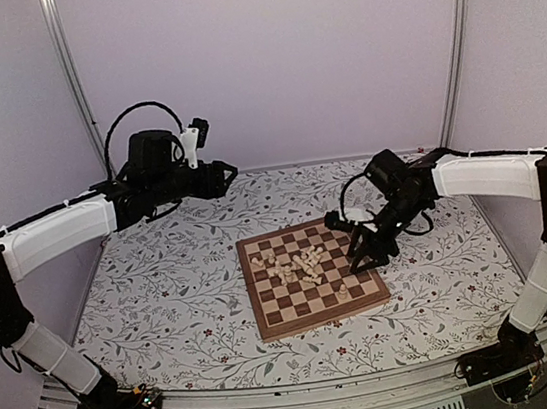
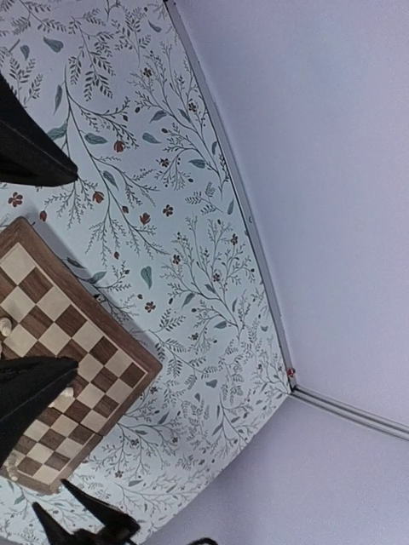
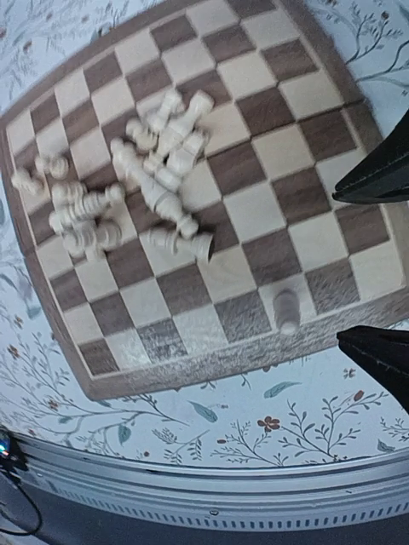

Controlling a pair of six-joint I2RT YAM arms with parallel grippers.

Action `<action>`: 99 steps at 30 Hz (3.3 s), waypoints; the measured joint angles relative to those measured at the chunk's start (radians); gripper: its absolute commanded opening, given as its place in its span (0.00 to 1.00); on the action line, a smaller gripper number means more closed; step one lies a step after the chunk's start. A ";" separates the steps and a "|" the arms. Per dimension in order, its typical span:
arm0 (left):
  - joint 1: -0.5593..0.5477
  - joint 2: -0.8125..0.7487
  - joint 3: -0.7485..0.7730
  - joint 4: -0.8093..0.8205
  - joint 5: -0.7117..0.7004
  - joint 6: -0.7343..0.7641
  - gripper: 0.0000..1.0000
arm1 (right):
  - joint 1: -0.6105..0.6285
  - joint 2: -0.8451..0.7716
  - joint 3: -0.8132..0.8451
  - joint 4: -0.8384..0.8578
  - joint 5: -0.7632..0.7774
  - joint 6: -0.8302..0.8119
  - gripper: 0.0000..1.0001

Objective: Set up the chess pieces on the board
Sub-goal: Move the chess piece to the chessboard, then pick up the chessboard from the storage box, then place the chess piece on the chessboard.

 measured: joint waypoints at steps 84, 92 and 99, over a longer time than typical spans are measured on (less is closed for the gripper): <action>-0.439 0.367 0.341 -0.632 0.073 0.079 0.07 | -0.396 -0.308 -0.259 0.244 -0.126 0.056 0.52; -0.480 0.372 0.333 -0.658 0.099 0.080 0.06 | -0.396 -0.308 -0.259 0.243 -0.126 0.056 0.52; -0.491 0.410 0.333 -0.663 0.100 0.087 0.06 | -0.396 -0.308 -0.259 0.243 -0.126 0.054 0.52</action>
